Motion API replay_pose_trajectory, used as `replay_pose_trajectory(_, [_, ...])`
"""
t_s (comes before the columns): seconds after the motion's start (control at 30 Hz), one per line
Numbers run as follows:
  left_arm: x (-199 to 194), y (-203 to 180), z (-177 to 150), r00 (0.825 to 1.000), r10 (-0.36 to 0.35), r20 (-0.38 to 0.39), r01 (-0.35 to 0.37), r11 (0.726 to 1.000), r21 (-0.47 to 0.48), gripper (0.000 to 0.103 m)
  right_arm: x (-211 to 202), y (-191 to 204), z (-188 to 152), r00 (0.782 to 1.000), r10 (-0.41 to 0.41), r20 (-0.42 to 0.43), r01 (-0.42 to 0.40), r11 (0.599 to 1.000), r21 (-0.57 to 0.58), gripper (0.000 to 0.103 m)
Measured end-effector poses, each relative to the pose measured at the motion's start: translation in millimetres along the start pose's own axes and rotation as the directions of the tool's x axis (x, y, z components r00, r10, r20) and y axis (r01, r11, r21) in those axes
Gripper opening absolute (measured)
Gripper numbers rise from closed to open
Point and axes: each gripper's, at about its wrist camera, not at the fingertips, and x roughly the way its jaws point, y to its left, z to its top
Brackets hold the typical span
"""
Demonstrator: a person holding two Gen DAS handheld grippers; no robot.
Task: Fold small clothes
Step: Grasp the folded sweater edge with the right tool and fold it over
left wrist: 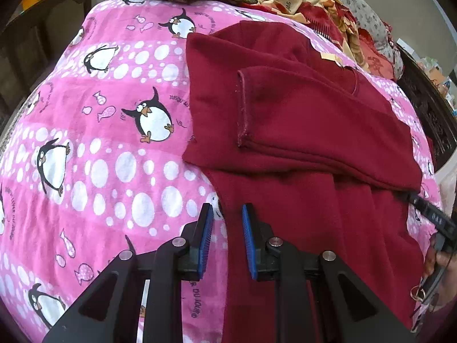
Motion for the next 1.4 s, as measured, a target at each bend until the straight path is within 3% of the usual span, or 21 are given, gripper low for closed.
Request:
replay_pose_trajectory(0.03, [-0.3, -0.1, -0.2, 1.0, 0.001, -0.003, -0.001, 1.0, 0.0, 0.001, 0.0, 0.2, 3.2, 1.0, -0.014, 0.006, 0.014, 1.0, -0.001, 0.016])
replay_pose_trajectory(0.07, [-0.9, 0.1, -0.5, 1.0, -0.001, -0.005, 0.001, 1.0, 0.002, 0.001, -2.3, -1.8, 5.7, 1.0, -0.017, 0.006, 0.017, 1.0, 0.001, 0.01])
replay_pose_trajectory(0.13, [-1.6, -0.2, -0.3, 1.0, -0.001, -0.008, 0.001, 1.0, 0.008, 0.001, -13.9, -9.7, 8.2, 1.0, 0.001, 0.017, -0.001, 1.0, 0.009, 0.009])
replay_pose_trajectory(0.23, [0.1, -0.4, -0.2, 1.0, 0.0, -0.008, 0.0, 1.0, 0.009, 0.001, -32.5, -17.9, 6.2, 0.998, -0.045, 0.053, 0.046, 0.999, -0.017, 0.009])
replay_pose_trajectory(0.37, [3.4, -3.4, 0.9, 1.0, 0.014, -0.009, -0.014, 1.0, 0.004, 0.001, -18.5, -19.3, 1.6, 0.994, -0.109, 0.018, 0.11, 0.994, -0.026, 0.009])
replay_pose_trajectory(0.53, [-5.2, -0.1, -2.7, 1.0, 0.003, -0.007, -0.003, 1.0, 0.021, 0.001, -25.9, -25.4, 6.3, 0.989, -0.145, 0.041, 0.145, 0.989, -0.008, 0.009])
replay_pose_trajectory(0.6, [-4.0, 1.9, -4.3, 1.0, 0.008, -0.009, -0.007, 1.0, 0.021, 0.003, -26.3, -24.2, 8.0, 0.981, -0.187, 0.051, 0.188, 0.982, -0.025, 0.008])
replay_pose_trajectory(0.63, [-2.9, 3.2, -5.4, 1.0, 0.01, -0.013, -0.01, 1.0, 0.014, 0.003, -18.6, -23.0, 8.7, 0.976, -0.217, 0.031, 0.218, 0.975, -0.041, 0.0])
replay_pose_trajectory(0.7, [-4.9, 4.1, -8.6, 1.0, 0.003, -0.013, -0.003, 1.0, -0.002, 0.003, -10.6, -28.2, 5.1, 0.946, -0.324, 0.011, 0.324, 0.945, -0.04, 0.0])
replay_pose_trajectory(0.73, [-6.1, 3.2, -10.0, 1.0, 0.0, -0.012, 0.0, 1.0, 0.002, 0.003, -15.4, -43.6, 2.4, 0.961, -0.275, -0.005, 0.275, 0.961, 0.037, 0.0])
replay_pose_trajectory(0.8, [-6.2, -0.3, -12.6, 1.0, 0.004, -0.014, -0.003, 1.0, 0.019, 0.003, -31.7, -64.5, -3.7, 0.995, -0.1, -0.013, 0.101, 0.979, 0.177, 0.003])
replay_pose_trajectory(0.87, [-6.2, -5.0, -15.2, 1.0, 0.012, -0.013, -0.011, 0.999, 0.031, 0.003, -44.2, -58.9, -7.3, 0.995, -0.101, -0.004, 0.101, 0.988, 0.12, 0.022])
replay_pose_trajectory(0.93, [-6.5, -9.2, -17.0, 1.0, 0.013, -0.01, -0.013, 0.999, 0.034, 0.003, -51.9, -47.1, -11.6, 0.998, -0.066, 0.001, 0.066, 0.996, 0.059, 0.035])
replay_pose_trajectory(1.07, [-7.5, -15.2, -21.8, 1.0, 0.006, -0.019, -0.006, 1.0, 0.024, 0.003, -42.9, -24.6, -14.9, 0.999, 0.041, -0.013, -0.04, 0.998, 0.048, 0.046])
replay_pose_trajectory(1.13, [-9.6, -18.0, -24.0, 1.0, 0.023, -0.02, -0.022, 0.999, 0.041, 0.003, -24.0, -11.8, -15.4, 0.999, 0.029, -0.04, -0.028, 0.999, 0.026, 0.046])
replay_pose_trajectory(1.2, [-13.9, -17.9, -26.6, 0.999, 0.025, -0.027, -0.024, 0.999, 0.048, 0.003, -10.3, -0.3, -18.0, 0.997, 0.033, -0.074, -0.031, 0.999, 0.025, 0.013])
replay_pose_trajectory(1.23, [-18.3, -16.8, -29.4, 0.999, 0.026, -0.025, -0.024, 0.998, 0.052, 0.003, -9.0, 2.4, -18.8, 0.996, 0.03, -0.079, -0.029, 0.999, 0.016, 0.007])
replay_pose_trajectory(1.33, [-25.4, -13.2, -37.4, 0.999, 0.045, -0.017, -0.044, 0.997, 0.063, 0.003, -27.5, 5.3, -18.2, 0.999, -0.033, -0.022, 0.032, 0.999, -0.034, 0.006])
replay_pose_trajectory(1.4, [-23.1, -10.4, -42.2, 0.998, 0.058, -0.031, -0.056, 0.997, 0.059, 0.003, -26.5, -7.4, -20.0, 0.996, -0.078, -0.034, 0.077, 0.997, -0.024, 0.006])
